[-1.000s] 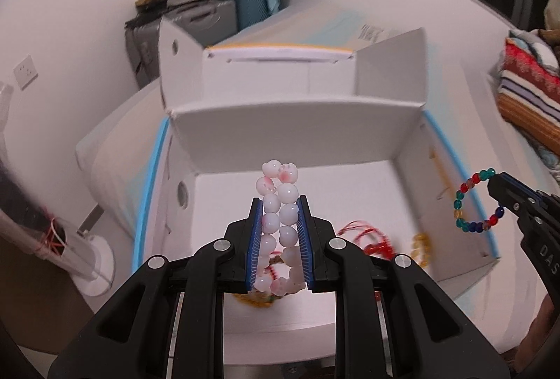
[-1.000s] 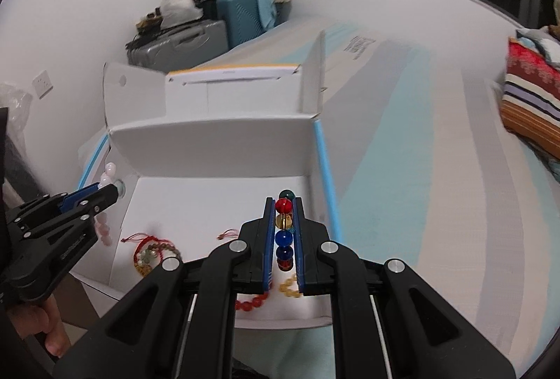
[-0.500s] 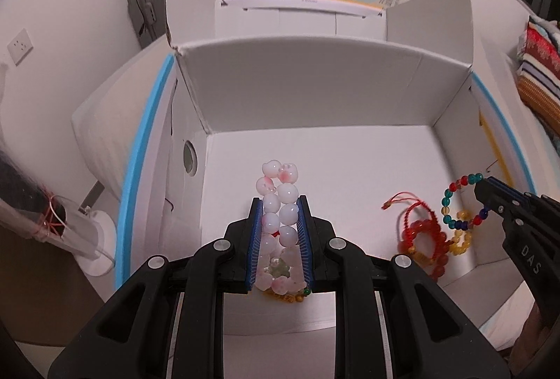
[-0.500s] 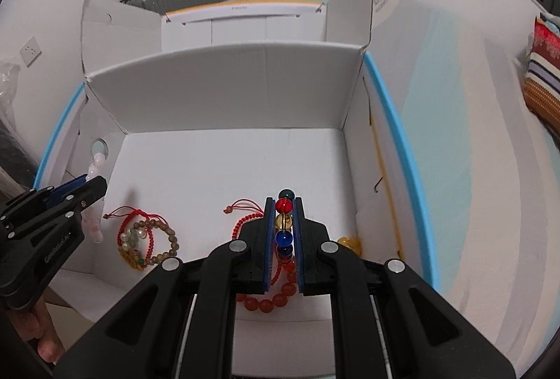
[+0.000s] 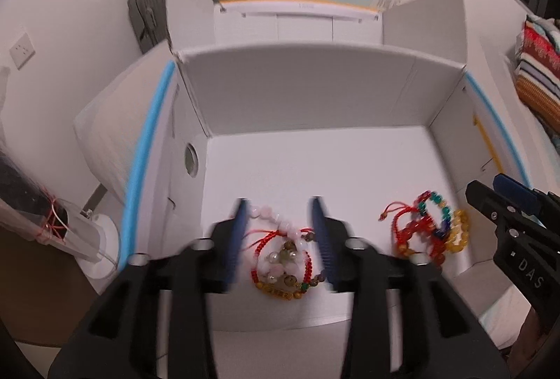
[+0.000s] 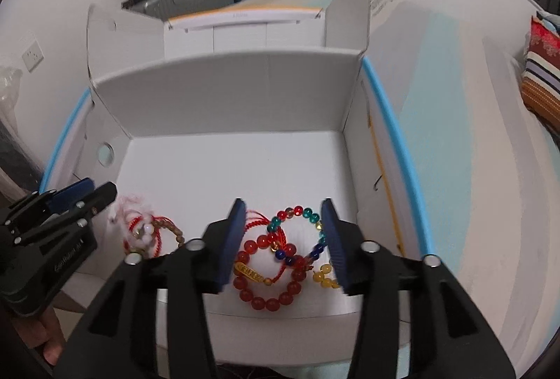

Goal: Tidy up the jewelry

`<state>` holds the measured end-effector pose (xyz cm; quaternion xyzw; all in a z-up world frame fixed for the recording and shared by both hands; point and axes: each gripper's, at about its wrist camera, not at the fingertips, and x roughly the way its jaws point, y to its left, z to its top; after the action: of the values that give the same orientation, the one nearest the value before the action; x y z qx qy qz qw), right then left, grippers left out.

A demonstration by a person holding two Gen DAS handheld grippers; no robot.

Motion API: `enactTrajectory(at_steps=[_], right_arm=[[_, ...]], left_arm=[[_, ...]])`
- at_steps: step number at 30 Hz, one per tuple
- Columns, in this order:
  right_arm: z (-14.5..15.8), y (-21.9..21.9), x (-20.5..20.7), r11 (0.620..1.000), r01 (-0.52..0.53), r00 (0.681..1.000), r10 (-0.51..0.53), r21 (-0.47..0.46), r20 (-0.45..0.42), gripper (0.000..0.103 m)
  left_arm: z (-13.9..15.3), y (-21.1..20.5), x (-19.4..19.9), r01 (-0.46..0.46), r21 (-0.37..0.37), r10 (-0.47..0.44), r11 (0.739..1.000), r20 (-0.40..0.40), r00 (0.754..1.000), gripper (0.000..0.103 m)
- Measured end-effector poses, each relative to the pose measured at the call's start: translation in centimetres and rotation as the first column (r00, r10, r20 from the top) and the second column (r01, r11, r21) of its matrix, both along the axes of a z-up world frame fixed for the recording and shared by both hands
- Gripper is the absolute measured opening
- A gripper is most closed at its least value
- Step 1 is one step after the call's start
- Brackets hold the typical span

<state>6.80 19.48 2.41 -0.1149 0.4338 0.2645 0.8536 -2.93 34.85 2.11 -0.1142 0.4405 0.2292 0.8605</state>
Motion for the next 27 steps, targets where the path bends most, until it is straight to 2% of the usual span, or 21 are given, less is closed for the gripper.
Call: enactTrajectory(at_steps=[4, 6, 8, 11, 18, 27], right_arm=[[2.0, -1.5, -1.0, 0.999, 0.023, 0.999, -0.025, 0.042, 0.041, 0.071], [2.7, -2.3, -1.6, 0.998, 0.033, 0.998, -0.036, 0.055, 0.059, 0.076], [3.1, -3.0, -2.3, 0.997, 0.036, 0.997, -0.040, 0.067, 0.066, 0.080], [3.6, -4.4, -3.3, 0.995, 0.044, 0.995, -0.051, 0.086, 0.084, 0.085], [3.4, -6.6, -6.3, 0.995, 0.070, 0.981, -0.082, 0.073, 0.175, 0.094], [2.1, -7.8, -8.9, 0.995, 0.081, 0.974, -0.093, 0.066, 0.207, 0.095]], left_arm=[[2.2, -1.0, -1.3, -0.006, 0.038, 0.004, 0.999, 0.050, 0.999, 0.073], [3.3, -1.5, -2.3, -0.008, 0.053, 0.003, 0.999, 0.085, 0.996, 0.078], [4.2, -2.1, -3.3, -0.021, 0.071, 0.012, 0.997, 0.114, 0.993, 0.089], [4.9, -3.0, -5.0, -0.024, 0.087, 0.011, 0.996, 0.149, 0.989, 0.095], [4.7, -5.2, -7.5, 0.007, 0.106, -0.026, 0.994, 0.173, 0.985, 0.097], [2.0, -6.6, -9.6, 0.031, 0.076, -0.043, 0.997, 0.168, 0.985, 0.097]])
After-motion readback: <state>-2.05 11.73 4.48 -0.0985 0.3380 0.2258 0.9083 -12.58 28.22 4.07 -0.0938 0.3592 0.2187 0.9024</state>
